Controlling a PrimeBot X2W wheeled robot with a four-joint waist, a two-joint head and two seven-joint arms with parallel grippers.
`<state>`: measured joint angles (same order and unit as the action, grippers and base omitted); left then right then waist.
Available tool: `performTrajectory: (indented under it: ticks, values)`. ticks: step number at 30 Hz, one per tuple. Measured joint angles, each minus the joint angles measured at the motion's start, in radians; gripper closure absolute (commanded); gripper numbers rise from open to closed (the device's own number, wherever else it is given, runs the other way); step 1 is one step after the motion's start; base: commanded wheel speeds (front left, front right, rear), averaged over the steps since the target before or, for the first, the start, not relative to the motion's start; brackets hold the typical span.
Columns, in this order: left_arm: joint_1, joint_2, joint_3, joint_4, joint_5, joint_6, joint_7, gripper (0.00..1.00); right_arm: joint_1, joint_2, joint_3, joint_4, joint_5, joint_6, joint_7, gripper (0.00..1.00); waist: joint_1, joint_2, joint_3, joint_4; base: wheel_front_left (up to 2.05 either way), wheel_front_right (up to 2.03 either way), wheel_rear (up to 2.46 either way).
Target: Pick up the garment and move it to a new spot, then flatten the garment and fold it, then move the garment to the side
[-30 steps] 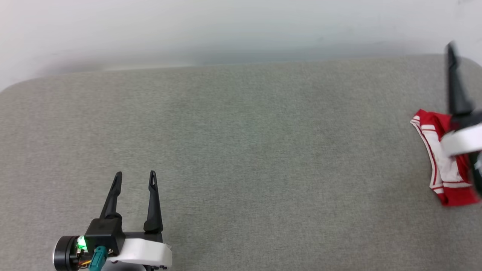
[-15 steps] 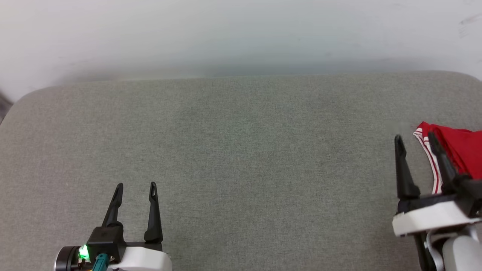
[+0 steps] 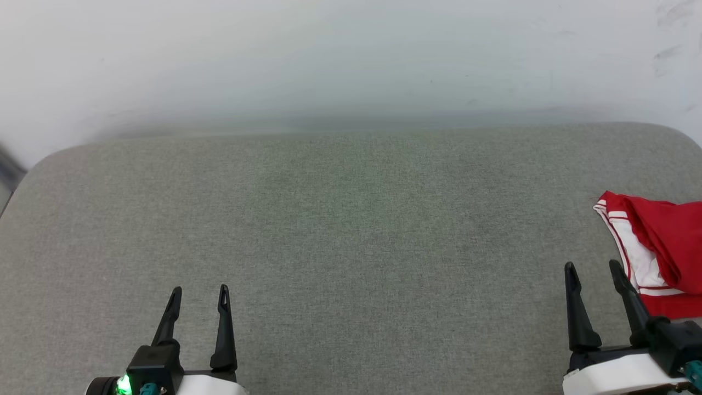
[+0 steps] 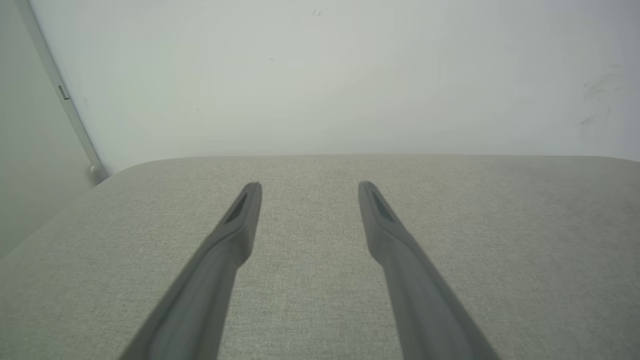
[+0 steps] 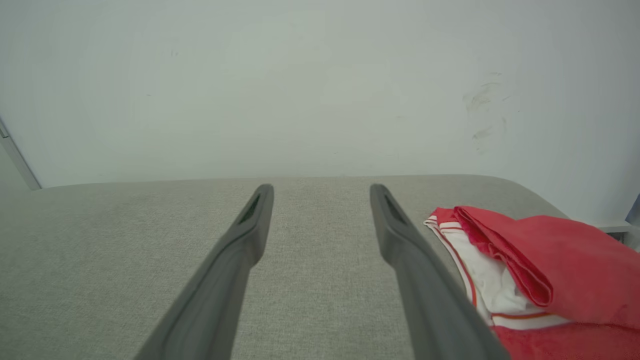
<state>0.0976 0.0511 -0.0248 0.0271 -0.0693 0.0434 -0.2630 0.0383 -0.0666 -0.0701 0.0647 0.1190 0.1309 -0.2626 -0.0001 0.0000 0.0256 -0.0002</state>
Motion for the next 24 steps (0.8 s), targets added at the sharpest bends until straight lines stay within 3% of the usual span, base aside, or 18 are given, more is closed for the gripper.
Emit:
performTrajectory:
  ticks: [15, 16, 24]
  values:
    - [0.016, 0.0, 0.006, 0.012, -0.006, -0.008, 0.0, 0.0, 0.046, 0.011, -0.001, -0.008, 0.0, 0.0, 0.0, 0.0, 0.0001, 0.0, -0.023, 0.008, 0.0, 0.0, 0.0]
    - [0.016, 0.0, 0.006, 0.013, -0.006, -0.008, 0.0, 1.0, 0.046, 0.012, -0.001, -0.007, 0.0, 0.0, 0.0, 1.0, 0.0001, 0.0, -0.024, 0.009, 0.0, 0.0, 0.0]
    - [0.031, -0.001, 0.003, 0.071, -0.054, -0.012, 0.016, 1.0, 0.049, 0.012, 0.0, 0.045, 0.047, 0.0, 0.017, 1.0, 0.0001, 0.0, -0.025, 0.009, 0.0, 0.0, 0.0]
